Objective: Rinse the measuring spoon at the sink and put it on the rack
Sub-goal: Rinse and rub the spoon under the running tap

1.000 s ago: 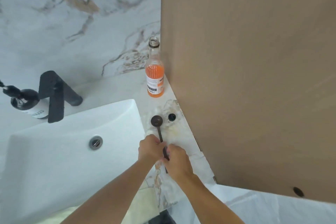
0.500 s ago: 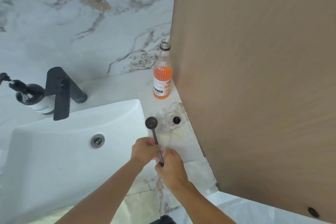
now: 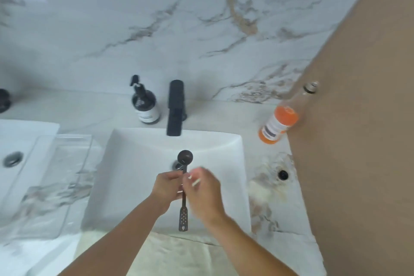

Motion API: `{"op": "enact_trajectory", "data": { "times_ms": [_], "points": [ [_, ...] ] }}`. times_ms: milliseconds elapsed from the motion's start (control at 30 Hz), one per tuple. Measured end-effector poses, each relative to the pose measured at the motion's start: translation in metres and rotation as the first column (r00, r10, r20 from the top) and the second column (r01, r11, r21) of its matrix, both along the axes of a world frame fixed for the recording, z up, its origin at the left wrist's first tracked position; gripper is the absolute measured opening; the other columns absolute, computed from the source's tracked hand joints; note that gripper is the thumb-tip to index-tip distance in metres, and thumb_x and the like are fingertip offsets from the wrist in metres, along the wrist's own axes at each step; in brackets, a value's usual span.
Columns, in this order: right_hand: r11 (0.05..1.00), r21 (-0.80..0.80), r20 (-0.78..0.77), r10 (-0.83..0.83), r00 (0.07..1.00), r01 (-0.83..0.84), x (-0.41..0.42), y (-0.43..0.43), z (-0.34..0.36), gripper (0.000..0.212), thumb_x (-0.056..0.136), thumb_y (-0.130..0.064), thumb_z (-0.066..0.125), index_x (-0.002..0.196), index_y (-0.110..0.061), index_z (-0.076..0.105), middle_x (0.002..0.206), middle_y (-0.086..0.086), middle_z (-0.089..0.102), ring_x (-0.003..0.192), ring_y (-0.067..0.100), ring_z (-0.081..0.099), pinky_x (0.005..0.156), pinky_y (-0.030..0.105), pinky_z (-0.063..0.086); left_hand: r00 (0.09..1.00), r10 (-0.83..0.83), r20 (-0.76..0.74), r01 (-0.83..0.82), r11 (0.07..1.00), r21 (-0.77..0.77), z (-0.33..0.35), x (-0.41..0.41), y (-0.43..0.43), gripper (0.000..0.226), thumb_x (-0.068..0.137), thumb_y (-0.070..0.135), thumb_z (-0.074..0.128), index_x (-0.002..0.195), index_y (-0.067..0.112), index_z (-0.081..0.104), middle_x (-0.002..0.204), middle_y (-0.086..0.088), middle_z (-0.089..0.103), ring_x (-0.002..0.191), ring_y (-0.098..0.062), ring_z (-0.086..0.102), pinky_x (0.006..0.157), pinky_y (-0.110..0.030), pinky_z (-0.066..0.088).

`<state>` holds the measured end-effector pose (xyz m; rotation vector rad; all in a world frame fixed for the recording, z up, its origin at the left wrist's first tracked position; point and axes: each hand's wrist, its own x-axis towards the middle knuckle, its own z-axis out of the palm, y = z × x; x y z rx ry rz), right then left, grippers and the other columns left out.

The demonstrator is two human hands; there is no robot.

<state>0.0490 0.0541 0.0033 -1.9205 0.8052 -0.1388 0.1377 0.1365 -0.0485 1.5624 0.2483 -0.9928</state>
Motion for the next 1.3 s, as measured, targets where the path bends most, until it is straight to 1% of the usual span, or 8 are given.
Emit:
{"op": "enact_trajectory", "data": {
  "times_ms": [100,200,300,400,600,833,1000,1300],
  "points": [
    [0.899,0.417,0.079,-0.181,0.980,0.132,0.063,-0.015,0.040,0.011,0.089,-0.016,0.062,0.100,-0.014,0.064,0.074,-0.001,0.069,0.062,0.025,0.069,0.062,0.038,0.059,0.998,0.055,-0.012,-0.055,0.998,-0.009,-0.002,0.016,0.018,0.013,0.091,0.007,0.067,0.084,0.000,0.074,0.071,-0.011,0.065,0.054,-0.023,0.061,0.054,-0.028,0.058],
    [0.466,0.881,0.075,-0.303,0.950,0.080,0.109,-0.032,0.079,0.015,0.092,-0.010,0.060,0.104,-0.001,0.060,0.098,0.012,0.066,0.073,0.030,0.074,0.061,0.035,0.061,0.996,0.089,-0.020,-0.089,0.996,-0.017,-0.007,0.024,0.026,0.011,0.089,0.007,0.069,0.082,0.002,0.075,0.070,-0.010,0.064,0.051,-0.021,0.062,0.052,-0.027,0.058],
    [0.177,0.983,0.023,-0.344,0.939,0.040,0.127,-0.040,0.096,0.050,0.089,-0.015,0.065,0.132,0.004,0.046,0.130,0.023,0.055,0.101,0.039,0.072,0.077,0.039,0.062,0.996,0.089,-0.027,-0.090,0.996,-0.028,-0.012,0.030,0.027,0.011,0.088,0.007,0.070,0.079,0.004,0.076,0.067,-0.009,0.065,0.050,-0.021,0.063,0.052,-0.027,0.057],
    [0.073,0.997,0.044,-0.367,0.929,-0.018,0.134,-0.045,0.098,0.067,0.086,-0.014,0.065,0.139,0.014,0.036,0.132,0.031,0.056,0.107,0.040,0.070,0.085,0.038,0.061,0.996,0.080,-0.038,-0.080,0.996,-0.025,-0.016,0.036,0.025,0.010,0.087,0.007,0.071,0.080,0.005,0.077,0.067,-0.009,0.067,0.052,-0.022,0.063,0.054,-0.028,0.057],
    [0.139,0.987,0.120,-0.318,0.940,-0.079,0.144,-0.061,0.097,0.057,0.084,-0.023,0.067,0.124,0.014,0.053,0.123,0.025,0.069,0.099,0.038,0.073,0.075,0.037,0.060,0.996,0.066,-0.054,-0.067,0.998,-0.012,-0.018,0.049,0.015,0.008,0.087,0.006,0.071,0.084,0.000,0.076,0.071,-0.012,0.067,0.052,-0.022,0.063,0.056,-0.030,0.061],
    [0.579,0.718,-0.188,-0.374,0.908,0.387,0.122,-0.061,0.016,0.023,0.095,-0.013,0.059,0.117,-0.011,0.064,0.107,0.011,0.067,0.075,0.025,0.060,0.064,0.030,0.051,0.997,0.042,-0.065,-0.043,0.999,-0.003,-0.018,0.056,0.014,0.011,0.089,0.006,0.069,0.088,-0.004,0.075,0.074,-0.012,0.065,0.053,-0.022,0.062,0.058,-0.029,0.060],
    [0.690,0.693,-0.247,-0.048,0.968,0.211,0.117,-0.033,-0.022,0.025,0.091,-0.007,0.062,0.115,-0.011,0.066,0.104,0.019,0.070,0.080,0.034,0.065,0.064,0.031,0.056,1.000,-0.005,-0.014,0.005,1.000,-0.026,-0.017,0.060,0.021,0.013,0.090,0.008,0.067,0.085,0.005,0.079,0.072,-0.011,0.068,0.055,-0.023,0.064,0.058,-0.028,0.058],
    [0.877,0.445,-0.182,-0.108,0.977,0.180,0.135,-0.029,-0.025,0.008,0.079,-0.010,0.077,0.086,-0.010,0.076,0.067,0.007,0.074,0.056,0.026,0.066,0.072,0.047,0.061,0.998,-0.038,-0.048,0.036,0.999,-0.032,0.008,0.087,0.007,0.037,0.090,0.047,0.061,0.086,0.011,0.067,0.072,-0.007,0.069,0.060,-0.028,0.066,0.063,-0.035,0.061]
  ]
}}
